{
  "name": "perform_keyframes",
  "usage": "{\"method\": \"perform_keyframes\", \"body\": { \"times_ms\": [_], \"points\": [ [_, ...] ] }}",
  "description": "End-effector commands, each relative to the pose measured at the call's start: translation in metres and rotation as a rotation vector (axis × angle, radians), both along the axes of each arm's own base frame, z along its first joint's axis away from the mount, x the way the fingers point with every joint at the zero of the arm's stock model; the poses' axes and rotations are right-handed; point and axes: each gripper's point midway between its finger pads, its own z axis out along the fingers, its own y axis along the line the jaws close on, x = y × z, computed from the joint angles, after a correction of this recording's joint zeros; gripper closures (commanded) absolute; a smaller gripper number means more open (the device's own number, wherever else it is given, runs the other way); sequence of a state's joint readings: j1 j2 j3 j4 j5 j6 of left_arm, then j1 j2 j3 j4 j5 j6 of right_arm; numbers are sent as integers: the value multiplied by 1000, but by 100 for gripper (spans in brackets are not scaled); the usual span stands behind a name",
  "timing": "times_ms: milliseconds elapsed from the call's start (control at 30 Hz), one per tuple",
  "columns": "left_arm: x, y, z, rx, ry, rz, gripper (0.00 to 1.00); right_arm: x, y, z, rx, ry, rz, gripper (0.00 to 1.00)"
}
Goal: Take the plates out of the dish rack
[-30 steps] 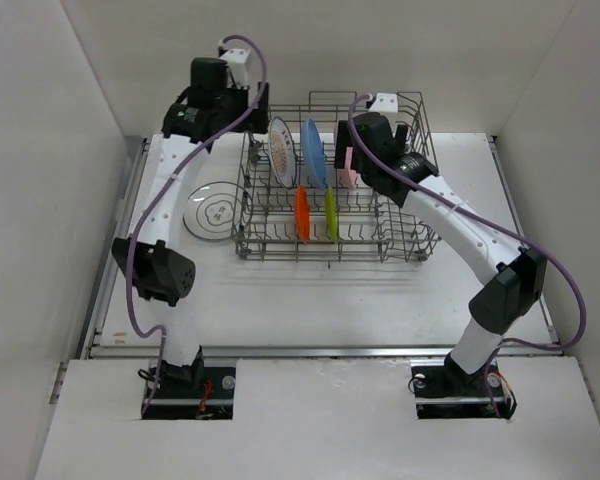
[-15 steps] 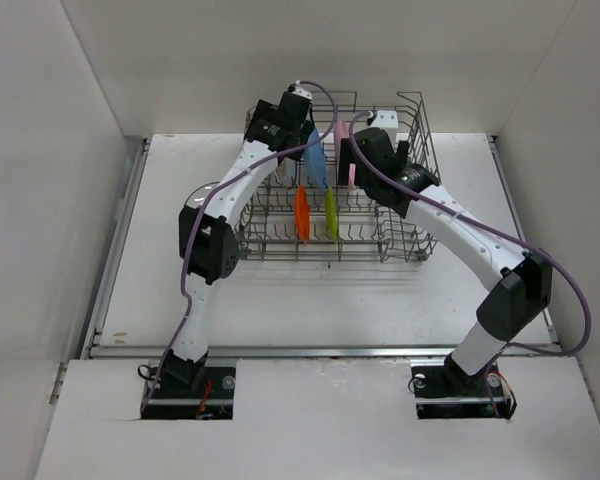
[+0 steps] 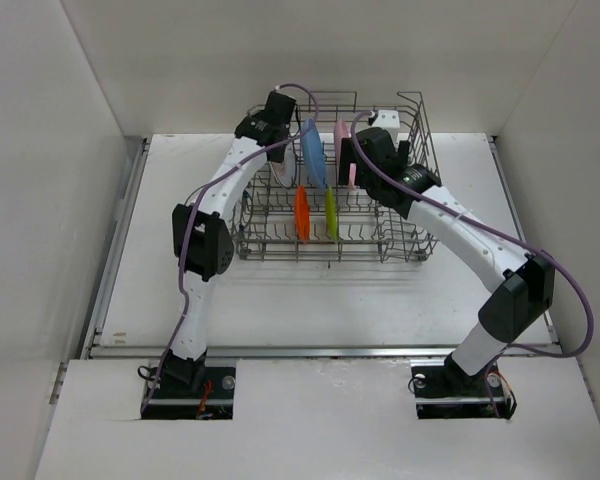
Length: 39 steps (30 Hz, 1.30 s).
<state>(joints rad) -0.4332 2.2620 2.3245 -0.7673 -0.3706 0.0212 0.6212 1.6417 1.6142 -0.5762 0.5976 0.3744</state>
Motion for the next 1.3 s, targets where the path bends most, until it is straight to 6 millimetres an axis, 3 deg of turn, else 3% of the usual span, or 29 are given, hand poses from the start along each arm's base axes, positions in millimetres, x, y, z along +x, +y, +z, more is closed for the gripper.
{"method": "perform_keyframes", "body": {
  "times_ms": [0, 100, 300, 467, 533, 667, 767, 800, 833, 900, 967, 1033, 1067, 1100, 1133, 1167, 1233, 1267],
  "points": [
    [-2, 9, 3, -108, 38, 49, 76, -3, -9, 24, 39, -60, -31, 0],
    [-6, 7, 28, -153, -6, 40, 100, -2, -11, 23, 43, -57, -31, 0],
    [-8, 8, 97, -245, -181, 55, 100, 3, -3, 14, 43, -35, -12, 0],
    [-19, 10, 182, -352, -368, 40, 100, 8, 7, 18, 30, -35, 52, 0],
    [-26, 12, 207, -379, -409, 42, 100, 11, 17, 25, 42, -47, 100, 0],
    [-43, 32, 246, -386, -486, 78, 100, 17, 39, 27, 36, -45, 228, 0],
    [-50, 70, 257, -420, -495, 159, 100, 26, 48, 21, 36, -34, 238, 0],
    [-49, 93, 258, -444, -490, 193, 100, 30, 49, 21, 35, -42, 230, 0],
    [-48, 104, 247, -470, -456, 226, 100, 36, 46, 20, 34, -41, 219, 0],
    [-55, 129, 245, -515, -436, 256, 100, 50, 50, 18, 35, -44, 210, 0],
    [-47, 156, 200, -596, -307, 269, 100, 67, 48, 12, 43, -35, 182, 0],
    [-52, 175, 176, -733, -205, 244, 100, 75, 50, 7, 62, -23, 170, 0],
    [-47, 178, 145, -793, -127, 229, 100, 79, 52, 4, 62, -22, 170, 3],
    [-47, 179, 132, -852, -79, 204, 100, 86, 51, -1, 59, -17, 161, 4],
    [-42, 183, 106, -885, -10, 184, 100, 88, 52, -4, 58, -14, 161, 6],
    [-45, 188, 89, -916, 48, 169, 100, 91, 55, -7, 60, -8, 168, 14],
    [-56, 187, 54, -890, 172, 158, 100, 99, 57, -19, 57, 10, 168, 21],
    [-57, 190, 25, -853, 239, 128, 100, 101, 58, -27, 51, 22, 168, 24]
  ]
}}
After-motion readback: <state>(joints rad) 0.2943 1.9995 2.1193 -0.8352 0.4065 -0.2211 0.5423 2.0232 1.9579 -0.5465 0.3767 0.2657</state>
